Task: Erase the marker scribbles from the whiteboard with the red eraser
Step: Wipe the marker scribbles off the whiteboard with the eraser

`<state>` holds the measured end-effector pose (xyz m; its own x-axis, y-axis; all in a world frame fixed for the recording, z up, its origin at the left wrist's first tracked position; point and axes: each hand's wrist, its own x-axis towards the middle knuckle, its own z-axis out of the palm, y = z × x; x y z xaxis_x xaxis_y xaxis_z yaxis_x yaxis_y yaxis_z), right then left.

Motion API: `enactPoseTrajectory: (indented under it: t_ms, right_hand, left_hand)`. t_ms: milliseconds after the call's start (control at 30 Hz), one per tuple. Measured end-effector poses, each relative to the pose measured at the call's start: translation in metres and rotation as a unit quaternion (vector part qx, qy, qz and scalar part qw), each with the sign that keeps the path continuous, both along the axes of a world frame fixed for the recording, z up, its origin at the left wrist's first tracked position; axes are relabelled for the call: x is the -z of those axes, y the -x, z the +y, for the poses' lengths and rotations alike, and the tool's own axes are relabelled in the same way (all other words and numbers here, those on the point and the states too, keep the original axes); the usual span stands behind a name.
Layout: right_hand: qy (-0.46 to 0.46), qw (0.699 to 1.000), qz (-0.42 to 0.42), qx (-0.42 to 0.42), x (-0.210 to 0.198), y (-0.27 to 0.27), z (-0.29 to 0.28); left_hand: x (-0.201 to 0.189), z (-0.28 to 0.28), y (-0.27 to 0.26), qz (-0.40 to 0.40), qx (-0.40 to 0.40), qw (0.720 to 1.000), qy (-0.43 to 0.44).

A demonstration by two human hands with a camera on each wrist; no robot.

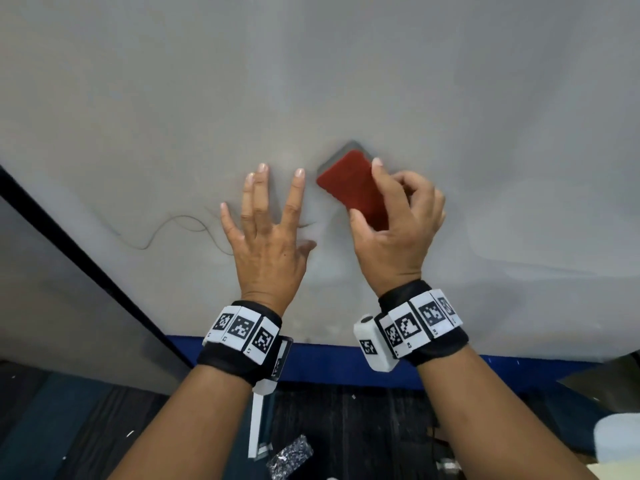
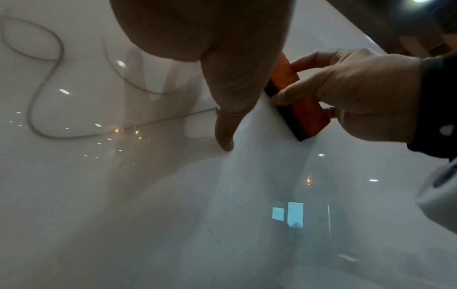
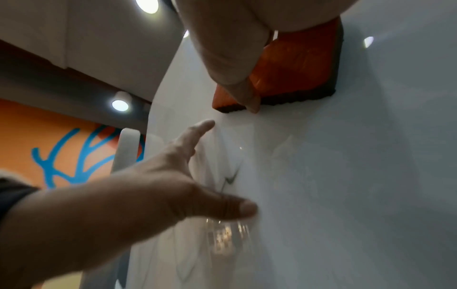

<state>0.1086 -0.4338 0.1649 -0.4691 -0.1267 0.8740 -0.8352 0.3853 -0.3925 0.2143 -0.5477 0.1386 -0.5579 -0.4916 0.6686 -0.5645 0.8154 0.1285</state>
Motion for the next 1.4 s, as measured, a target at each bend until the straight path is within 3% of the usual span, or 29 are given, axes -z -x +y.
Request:
enactPoseTrajectory:
  t_ms: [67,200,267,600,800,1000,1200,1400]
  right_hand:
    - [-0.001,1.000,-0.002,-0.002,0.002,-0.003,-0.003]
    - [-0.122,0.992,-0.001,-0.039,0.044,-0.016,-0.004]
    - [-0.136,0.990,-0.005,-0.039,0.050,-0.015,-0.003]
    - [-0.031,0.999,-0.004,-0.003,0.030,-0.021,-0.023]
    - [-0.127,0.992,0.000,-0.014,0.058,-0.032,-0.026]
    - [-0.002,1.000,-0.020,0.008,0.032,-0.028,-0.035]
    - [-0.143,0.990,0.002,-0.016,0.069,-0.050,-0.040]
    - [-0.020,1.000,0.007,0.017,0.022,-0.043,-0.058]
  left_hand:
    - [0.002,-0.001,-0.003,0.007,-0.013,1.000,-0.005]
    - [0.000,-0.003,-0.007,0.005,-0.022,1.000,-0.018]
    - [0.000,-0.005,-0.007,0.009,-0.022,1.000,-0.011]
    - [0.007,-0.024,-0.016,-0.014,-0.001,1.000,0.026]
    - [0.005,-0.036,-0.023,-0.006,0.002,0.999,0.040]
    - [0.004,-0.047,-0.036,-0.021,0.000,1.000,0.020]
    - [0.007,-0.058,-0.044,-0.027,-0.006,0.999,0.044]
    - [0.011,-0.067,-0.052,-0.045,-0.003,0.999,0.022]
